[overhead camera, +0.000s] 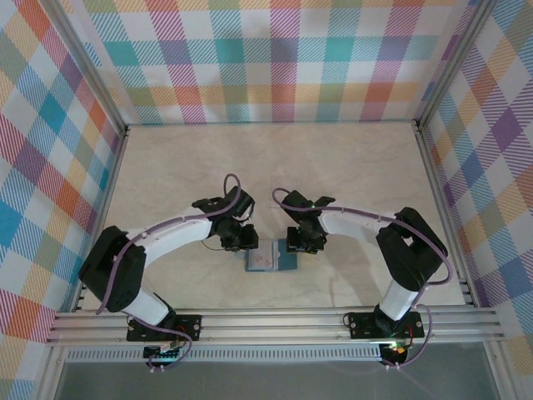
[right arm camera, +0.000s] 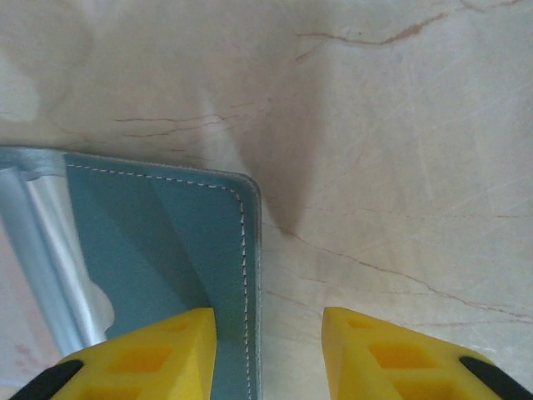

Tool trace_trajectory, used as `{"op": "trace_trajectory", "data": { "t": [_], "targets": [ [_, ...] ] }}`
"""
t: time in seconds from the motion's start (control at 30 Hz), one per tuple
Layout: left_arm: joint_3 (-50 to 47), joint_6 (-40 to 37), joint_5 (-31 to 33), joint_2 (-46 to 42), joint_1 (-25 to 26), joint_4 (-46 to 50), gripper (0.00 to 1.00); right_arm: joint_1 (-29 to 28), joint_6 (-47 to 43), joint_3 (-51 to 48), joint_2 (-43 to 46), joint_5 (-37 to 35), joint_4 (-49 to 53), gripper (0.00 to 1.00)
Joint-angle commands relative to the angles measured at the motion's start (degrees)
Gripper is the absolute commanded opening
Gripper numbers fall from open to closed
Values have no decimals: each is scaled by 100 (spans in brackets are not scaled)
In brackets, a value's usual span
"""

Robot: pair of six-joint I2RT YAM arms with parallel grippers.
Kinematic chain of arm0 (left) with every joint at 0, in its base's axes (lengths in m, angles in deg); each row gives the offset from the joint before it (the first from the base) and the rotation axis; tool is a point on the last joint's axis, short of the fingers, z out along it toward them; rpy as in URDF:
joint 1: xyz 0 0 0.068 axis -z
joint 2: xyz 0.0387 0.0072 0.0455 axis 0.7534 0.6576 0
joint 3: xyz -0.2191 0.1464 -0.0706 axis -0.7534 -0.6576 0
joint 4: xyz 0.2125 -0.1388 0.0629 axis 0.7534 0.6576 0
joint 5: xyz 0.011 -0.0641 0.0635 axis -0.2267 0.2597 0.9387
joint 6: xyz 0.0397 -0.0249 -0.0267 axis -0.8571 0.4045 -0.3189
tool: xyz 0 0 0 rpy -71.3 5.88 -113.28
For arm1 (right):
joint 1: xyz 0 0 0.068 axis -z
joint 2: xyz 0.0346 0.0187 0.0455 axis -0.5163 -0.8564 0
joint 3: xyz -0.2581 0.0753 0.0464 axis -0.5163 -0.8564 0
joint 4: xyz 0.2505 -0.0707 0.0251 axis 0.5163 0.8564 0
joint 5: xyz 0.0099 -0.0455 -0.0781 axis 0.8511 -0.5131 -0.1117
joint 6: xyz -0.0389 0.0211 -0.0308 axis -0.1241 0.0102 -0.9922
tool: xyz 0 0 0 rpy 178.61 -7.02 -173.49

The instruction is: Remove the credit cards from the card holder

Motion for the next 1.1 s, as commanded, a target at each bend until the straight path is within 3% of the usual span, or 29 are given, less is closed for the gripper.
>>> {"op": "trace_trajectory", "data": {
  "t": [0.0,0.23,0.47,0.73,1.07],
  "targets": [
    [-52,9,36,161,48,-88,20,-7,-32,-69,-156,-319,149,40],
    [-104,50,37,-74,48,-104,18,-97,-71,-42,-222,-607,355,44],
    [87,300,-383,-311,195,-357,13,-106,-3,-86,128,-227,235,41],
    [130,700,-969,198,483,-1152,9,-106,220,-174,639,248,-16,40],
    [323,904,-1087,892,918,-1545,7,-97,399,-159,1096,134,332,40]
  ]
}}
